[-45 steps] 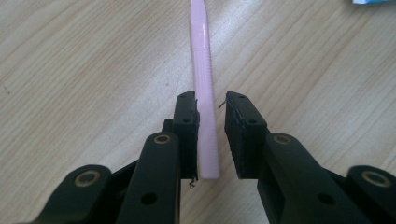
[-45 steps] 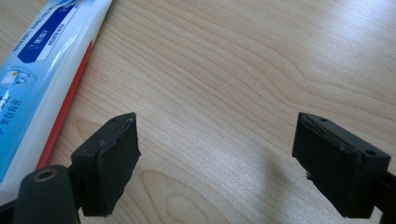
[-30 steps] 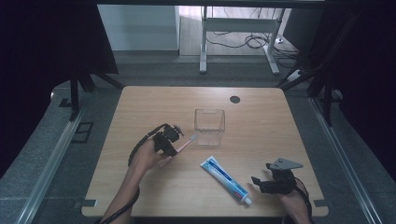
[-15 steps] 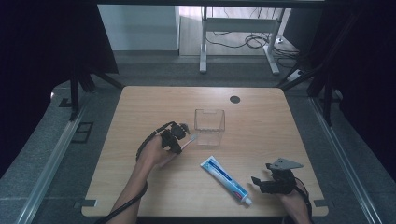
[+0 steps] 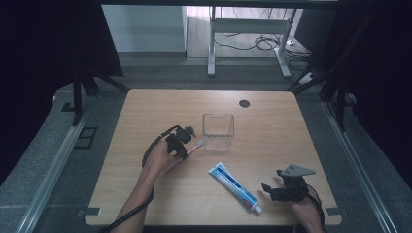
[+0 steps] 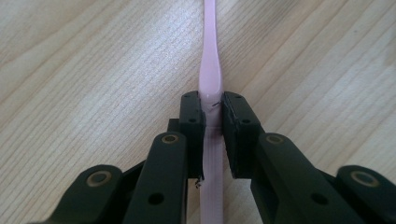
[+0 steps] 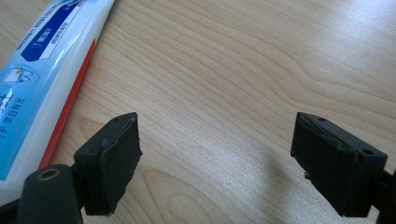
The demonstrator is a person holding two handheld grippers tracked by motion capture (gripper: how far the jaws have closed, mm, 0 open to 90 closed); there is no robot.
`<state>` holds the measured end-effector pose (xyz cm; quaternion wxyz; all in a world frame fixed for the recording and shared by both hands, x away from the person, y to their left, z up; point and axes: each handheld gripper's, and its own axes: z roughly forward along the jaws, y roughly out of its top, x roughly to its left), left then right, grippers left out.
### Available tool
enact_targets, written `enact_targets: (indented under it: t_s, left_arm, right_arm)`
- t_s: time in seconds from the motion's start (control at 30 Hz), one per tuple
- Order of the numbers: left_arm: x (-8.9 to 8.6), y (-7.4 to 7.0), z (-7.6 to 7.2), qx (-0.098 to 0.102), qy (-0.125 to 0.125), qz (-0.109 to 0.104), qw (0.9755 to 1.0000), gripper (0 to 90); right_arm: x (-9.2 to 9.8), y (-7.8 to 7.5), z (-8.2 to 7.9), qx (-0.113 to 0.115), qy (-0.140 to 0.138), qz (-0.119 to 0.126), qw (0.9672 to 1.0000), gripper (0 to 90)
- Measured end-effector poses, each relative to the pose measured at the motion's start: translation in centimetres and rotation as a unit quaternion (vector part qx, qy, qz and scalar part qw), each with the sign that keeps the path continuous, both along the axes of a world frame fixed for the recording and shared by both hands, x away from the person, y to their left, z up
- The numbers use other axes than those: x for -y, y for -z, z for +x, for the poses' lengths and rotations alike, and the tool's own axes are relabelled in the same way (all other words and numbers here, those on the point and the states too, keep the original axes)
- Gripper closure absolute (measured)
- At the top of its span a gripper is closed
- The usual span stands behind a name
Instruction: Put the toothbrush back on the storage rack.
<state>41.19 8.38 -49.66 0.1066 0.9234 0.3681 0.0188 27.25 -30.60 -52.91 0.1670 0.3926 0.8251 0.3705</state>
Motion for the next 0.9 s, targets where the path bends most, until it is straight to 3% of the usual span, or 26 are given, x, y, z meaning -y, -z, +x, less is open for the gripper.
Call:
enact_targets:
  t_s: [0.53,0.9]
  left_arm:
    - [-1.0,-2.2,-0.5,0.016,-0.003,-0.034,0.9993,78.9]
    - [-2.5,-5.1,-1.1,0.05,-0.016,-0.062,0.9967,78.9]
  right_arm:
    - [0.0,0.0,0.0,0.002,0.001,-0.001,1.0,16.2]
    - [0.1,0.0,0.0,0.003,0.002,-0.001,1.0,16.2]
